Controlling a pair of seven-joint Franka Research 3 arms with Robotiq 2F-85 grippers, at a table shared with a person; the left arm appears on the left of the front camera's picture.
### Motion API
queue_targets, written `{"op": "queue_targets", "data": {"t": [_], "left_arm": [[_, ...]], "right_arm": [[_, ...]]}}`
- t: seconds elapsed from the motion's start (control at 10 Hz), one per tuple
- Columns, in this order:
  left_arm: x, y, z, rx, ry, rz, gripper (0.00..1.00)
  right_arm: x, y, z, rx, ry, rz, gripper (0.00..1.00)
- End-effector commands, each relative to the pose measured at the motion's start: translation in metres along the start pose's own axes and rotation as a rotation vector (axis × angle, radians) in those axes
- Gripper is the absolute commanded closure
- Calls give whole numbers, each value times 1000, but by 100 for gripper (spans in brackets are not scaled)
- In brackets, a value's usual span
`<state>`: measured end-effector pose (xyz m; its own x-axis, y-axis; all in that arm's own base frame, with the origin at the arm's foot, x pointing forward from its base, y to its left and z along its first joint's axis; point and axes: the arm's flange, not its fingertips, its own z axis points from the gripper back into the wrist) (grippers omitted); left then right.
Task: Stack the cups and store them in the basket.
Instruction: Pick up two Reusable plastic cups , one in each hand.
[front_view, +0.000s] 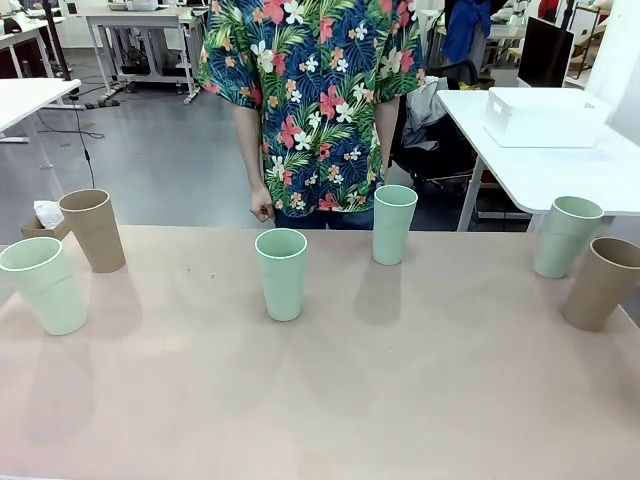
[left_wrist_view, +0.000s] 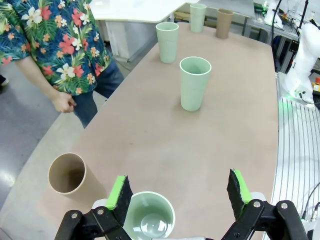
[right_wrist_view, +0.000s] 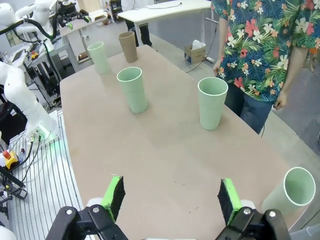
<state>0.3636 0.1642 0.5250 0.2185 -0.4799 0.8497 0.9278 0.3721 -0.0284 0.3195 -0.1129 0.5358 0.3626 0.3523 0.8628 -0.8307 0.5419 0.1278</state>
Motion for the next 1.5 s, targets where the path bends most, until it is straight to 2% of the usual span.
{"op": "queue_targets", "data": {"t": [0.0, 1.4], "left_arm": [[0, 0, 0, -5, -13, -11, 0], [0, 0, 0, -5, -13, -11, 0]], "right_arm": [[3, -3, 0, 4, -24, 25, 0], [3, -3, 0, 4, -24, 25, 0]]}}
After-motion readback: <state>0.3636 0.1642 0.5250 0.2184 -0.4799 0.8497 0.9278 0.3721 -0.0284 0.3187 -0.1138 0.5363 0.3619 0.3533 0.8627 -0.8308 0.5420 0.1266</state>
